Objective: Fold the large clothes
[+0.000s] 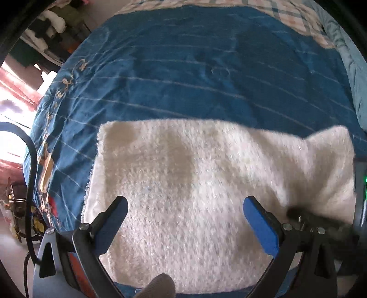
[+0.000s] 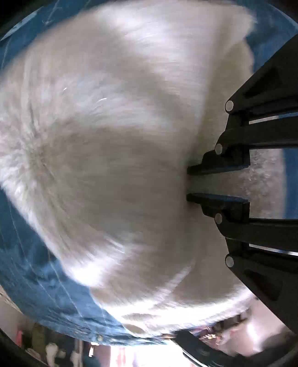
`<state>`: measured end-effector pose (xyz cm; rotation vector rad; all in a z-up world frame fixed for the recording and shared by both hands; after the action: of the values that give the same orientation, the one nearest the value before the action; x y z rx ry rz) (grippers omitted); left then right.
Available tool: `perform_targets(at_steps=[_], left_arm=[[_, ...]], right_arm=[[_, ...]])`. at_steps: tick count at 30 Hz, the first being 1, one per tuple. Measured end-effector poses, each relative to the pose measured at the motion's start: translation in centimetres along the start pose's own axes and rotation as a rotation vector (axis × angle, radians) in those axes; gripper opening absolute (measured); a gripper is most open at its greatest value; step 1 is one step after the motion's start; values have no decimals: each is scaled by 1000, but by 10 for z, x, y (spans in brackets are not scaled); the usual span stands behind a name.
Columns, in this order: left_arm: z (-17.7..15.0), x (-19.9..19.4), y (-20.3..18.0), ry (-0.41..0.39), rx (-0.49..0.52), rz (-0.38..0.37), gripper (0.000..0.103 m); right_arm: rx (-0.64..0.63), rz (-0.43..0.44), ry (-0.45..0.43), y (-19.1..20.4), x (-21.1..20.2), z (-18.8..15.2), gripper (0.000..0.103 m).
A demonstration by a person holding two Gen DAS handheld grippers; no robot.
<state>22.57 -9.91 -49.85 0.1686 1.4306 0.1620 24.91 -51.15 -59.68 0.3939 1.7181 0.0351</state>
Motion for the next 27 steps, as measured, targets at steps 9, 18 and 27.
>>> perform_targets(at_steps=[9, 18, 27], left_arm=[[19, 6, -47, -14, 107, -72, 103], [29, 55, -63, 59, 126, -93, 103], [31, 57, -57, 52, 153, -136, 103]], right_arm=[[271, 304, -41, -146, -80, -49, 73], [668, 597, -100, -250, 5, -84, 83], [637, 840, -168, -214, 16, -22, 103]])
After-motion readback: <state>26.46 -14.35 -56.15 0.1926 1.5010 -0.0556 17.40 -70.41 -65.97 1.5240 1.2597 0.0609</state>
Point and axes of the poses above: each gripper's, at about its wrist camera, not at the fingertips, and x roughly the way its jaws point, y to its left, z to its top, the point moved 1 cm from there along x, roughly the way its jaws point, and after that the axes turned 14 degrees about x, right-handed, at the moved point
